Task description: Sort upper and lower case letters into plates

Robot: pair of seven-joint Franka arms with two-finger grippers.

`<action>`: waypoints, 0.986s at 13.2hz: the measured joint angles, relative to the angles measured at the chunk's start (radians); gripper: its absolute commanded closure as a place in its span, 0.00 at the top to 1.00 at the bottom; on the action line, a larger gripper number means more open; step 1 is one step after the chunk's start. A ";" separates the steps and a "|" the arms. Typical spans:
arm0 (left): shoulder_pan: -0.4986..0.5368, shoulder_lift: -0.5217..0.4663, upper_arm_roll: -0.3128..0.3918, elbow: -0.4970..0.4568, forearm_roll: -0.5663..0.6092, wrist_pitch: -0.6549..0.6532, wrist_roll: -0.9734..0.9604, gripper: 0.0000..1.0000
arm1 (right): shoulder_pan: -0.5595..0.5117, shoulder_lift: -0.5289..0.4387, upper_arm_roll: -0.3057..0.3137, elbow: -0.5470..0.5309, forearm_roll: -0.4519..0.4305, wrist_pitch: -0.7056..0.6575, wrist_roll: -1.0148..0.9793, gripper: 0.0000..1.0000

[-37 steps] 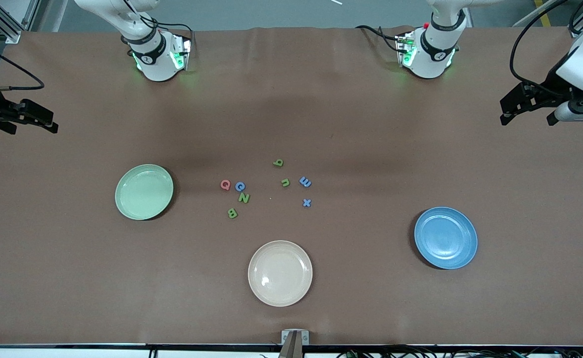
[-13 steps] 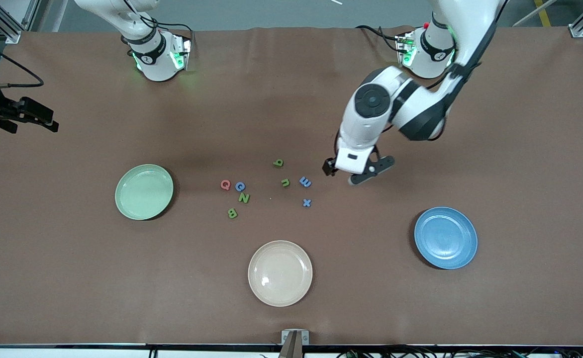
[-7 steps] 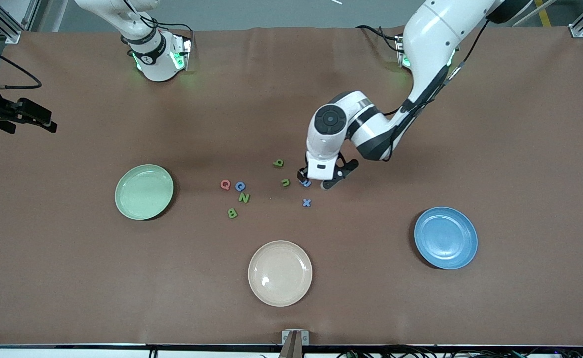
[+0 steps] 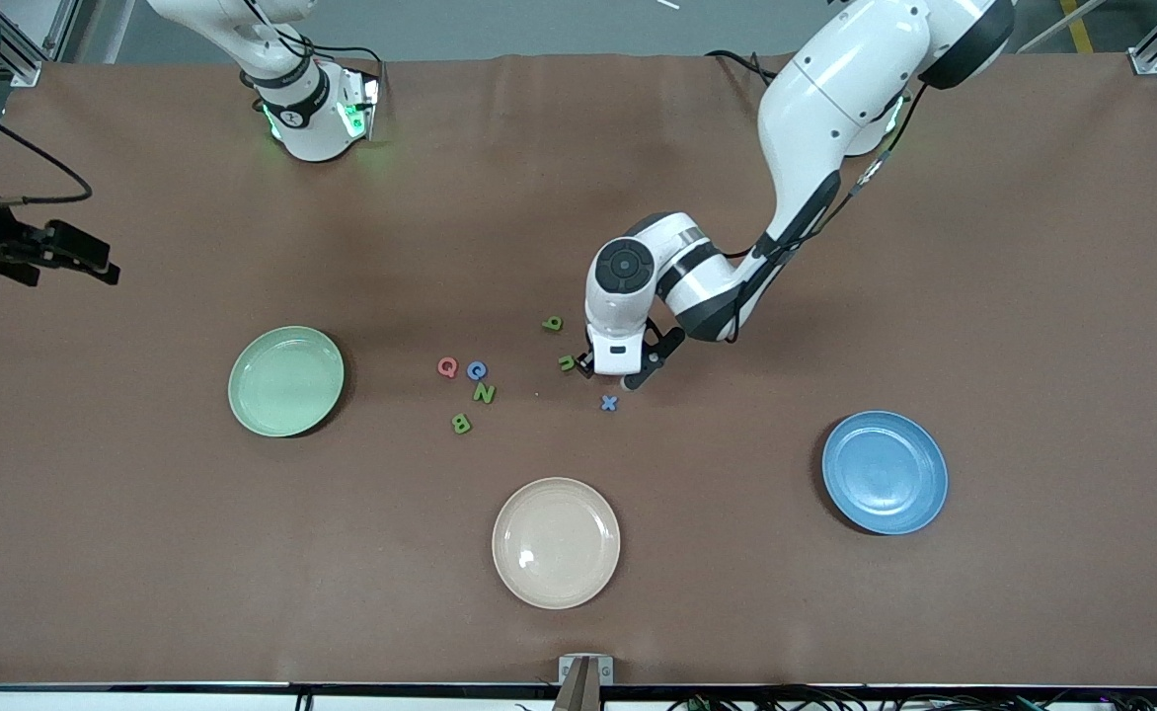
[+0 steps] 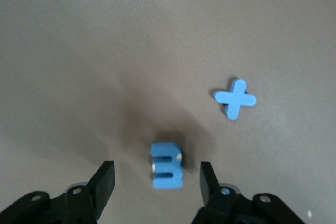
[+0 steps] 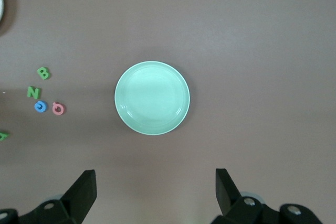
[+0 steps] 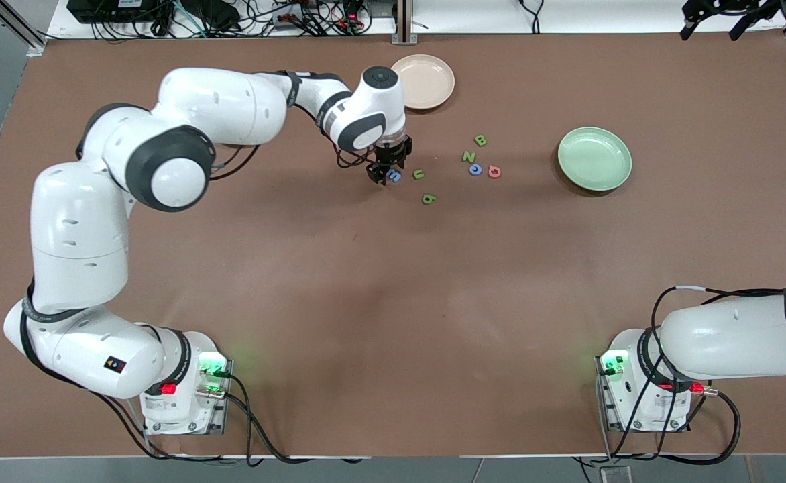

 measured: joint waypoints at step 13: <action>0.047 -0.063 0.072 0.107 0.014 -0.102 -0.009 0.00 | 0.045 0.150 0.018 0.053 -0.027 0.027 0.159 1.00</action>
